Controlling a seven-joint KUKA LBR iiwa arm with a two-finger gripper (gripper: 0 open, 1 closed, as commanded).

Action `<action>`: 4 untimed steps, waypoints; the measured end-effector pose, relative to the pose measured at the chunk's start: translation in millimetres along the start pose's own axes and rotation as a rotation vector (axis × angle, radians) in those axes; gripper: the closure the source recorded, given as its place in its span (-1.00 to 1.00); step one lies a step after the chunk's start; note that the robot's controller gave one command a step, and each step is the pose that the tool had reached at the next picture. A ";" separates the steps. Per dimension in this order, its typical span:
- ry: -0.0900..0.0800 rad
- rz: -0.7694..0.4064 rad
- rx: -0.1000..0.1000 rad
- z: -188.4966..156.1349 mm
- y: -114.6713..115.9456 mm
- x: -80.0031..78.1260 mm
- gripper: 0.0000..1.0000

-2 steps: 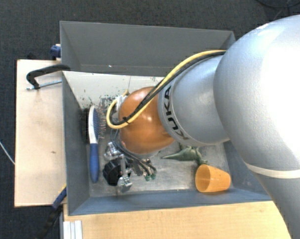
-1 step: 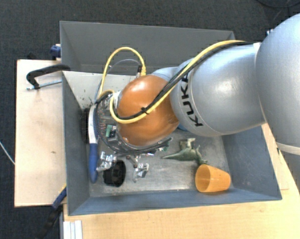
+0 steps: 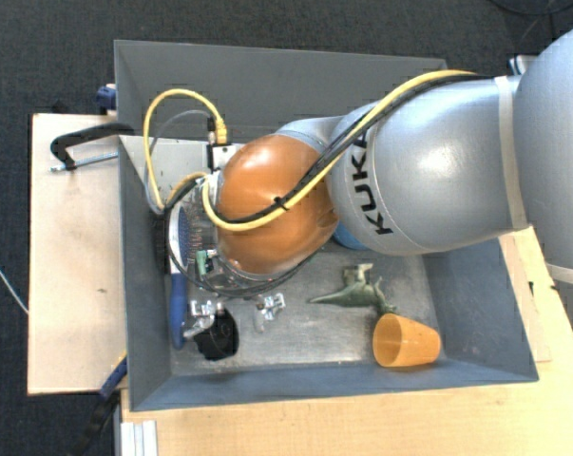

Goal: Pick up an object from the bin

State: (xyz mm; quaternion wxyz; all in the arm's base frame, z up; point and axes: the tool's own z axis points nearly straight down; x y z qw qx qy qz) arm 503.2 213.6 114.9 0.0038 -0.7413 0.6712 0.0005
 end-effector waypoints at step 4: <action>0.001 -0.554 -0.003 32.5 6.8 -7.9 1.00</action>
Offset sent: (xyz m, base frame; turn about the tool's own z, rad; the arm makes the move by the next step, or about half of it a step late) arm -0.0097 0.0017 -0.0449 -0.5656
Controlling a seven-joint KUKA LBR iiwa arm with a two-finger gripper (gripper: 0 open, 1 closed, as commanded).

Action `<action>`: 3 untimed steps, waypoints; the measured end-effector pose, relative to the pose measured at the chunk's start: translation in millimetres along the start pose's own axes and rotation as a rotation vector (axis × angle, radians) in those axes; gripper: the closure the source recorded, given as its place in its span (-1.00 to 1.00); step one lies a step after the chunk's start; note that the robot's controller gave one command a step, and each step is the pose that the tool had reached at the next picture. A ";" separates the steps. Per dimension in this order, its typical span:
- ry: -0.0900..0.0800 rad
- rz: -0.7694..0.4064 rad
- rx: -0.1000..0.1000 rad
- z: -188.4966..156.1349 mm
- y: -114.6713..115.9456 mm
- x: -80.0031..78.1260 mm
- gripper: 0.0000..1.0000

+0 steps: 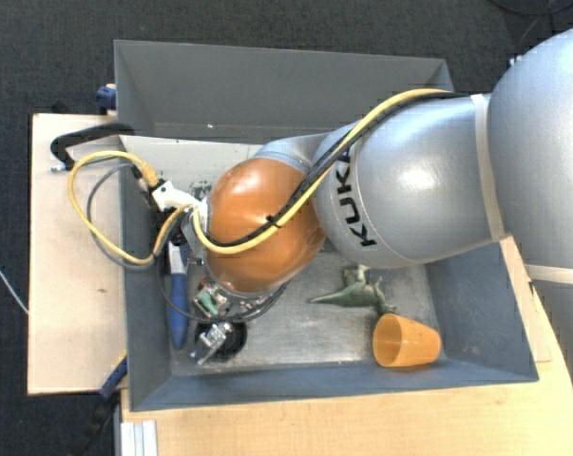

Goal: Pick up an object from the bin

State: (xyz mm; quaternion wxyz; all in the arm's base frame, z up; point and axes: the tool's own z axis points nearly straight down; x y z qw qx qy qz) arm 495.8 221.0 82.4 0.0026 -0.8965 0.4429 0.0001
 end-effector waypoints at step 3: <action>0.000 0.012 0.002 -29.8 -3.9 -3.8 1.00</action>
Offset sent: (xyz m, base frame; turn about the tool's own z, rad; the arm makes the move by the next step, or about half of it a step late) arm -0.0001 -0.0002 0.0137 0.0000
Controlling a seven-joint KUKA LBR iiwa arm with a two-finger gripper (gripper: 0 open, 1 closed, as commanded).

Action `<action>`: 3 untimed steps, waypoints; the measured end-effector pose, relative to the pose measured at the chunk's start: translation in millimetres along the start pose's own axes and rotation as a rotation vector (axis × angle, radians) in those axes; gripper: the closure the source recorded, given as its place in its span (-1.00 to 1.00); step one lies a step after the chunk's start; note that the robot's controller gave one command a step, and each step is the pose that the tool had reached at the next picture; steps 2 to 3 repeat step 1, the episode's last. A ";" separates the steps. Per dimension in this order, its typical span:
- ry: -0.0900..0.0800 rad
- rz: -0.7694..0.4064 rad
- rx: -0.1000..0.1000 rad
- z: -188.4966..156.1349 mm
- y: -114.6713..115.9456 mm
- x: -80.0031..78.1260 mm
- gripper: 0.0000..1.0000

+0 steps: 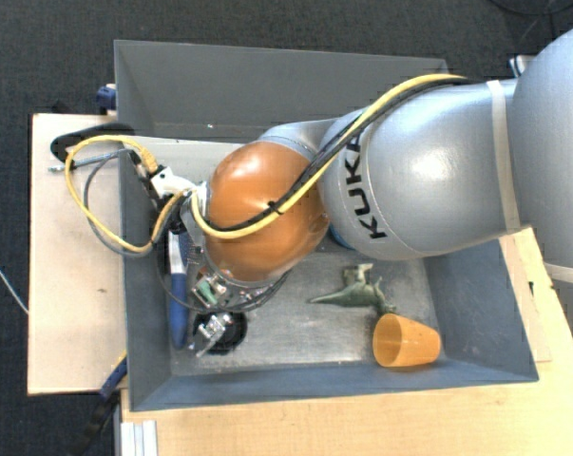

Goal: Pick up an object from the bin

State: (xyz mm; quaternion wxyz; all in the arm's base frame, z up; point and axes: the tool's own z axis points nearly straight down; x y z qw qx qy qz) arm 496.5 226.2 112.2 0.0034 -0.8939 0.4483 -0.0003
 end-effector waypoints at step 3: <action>0.002 0.004 0.005 -66.7 -3.1 -1.0 1.00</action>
Offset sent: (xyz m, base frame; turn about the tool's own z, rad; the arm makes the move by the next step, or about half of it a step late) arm 0.0001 0.0000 0.0620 0.0000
